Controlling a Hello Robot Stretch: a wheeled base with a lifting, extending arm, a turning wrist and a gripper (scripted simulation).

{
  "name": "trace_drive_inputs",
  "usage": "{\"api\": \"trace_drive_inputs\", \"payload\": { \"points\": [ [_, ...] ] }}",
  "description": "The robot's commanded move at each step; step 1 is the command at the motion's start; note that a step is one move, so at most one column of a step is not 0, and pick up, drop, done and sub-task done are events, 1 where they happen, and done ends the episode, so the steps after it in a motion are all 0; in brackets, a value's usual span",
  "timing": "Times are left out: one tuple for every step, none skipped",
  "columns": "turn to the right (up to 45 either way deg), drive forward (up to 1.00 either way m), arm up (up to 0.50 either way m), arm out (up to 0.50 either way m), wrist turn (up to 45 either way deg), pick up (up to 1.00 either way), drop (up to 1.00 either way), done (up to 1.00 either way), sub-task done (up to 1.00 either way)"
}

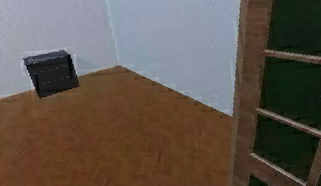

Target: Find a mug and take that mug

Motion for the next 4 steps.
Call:
{"api": "trace_drive_inputs", "payload": {
  "points": [
    [0.0,0.25,0.00,0.00,0.0,0.00,0.00,0.00,0.00],
    [18.0,0.00,0.00,0.00,0.0,0.00,0.00,0.00,0.00],
    [3.0,0.00,0.00,0.00,0.0,0.00,0.00,0.00,0.00],
    [0.0,0.10,0.00,0.00,0.0,0.00,0.00,0.00,0.00]
  ]
}}
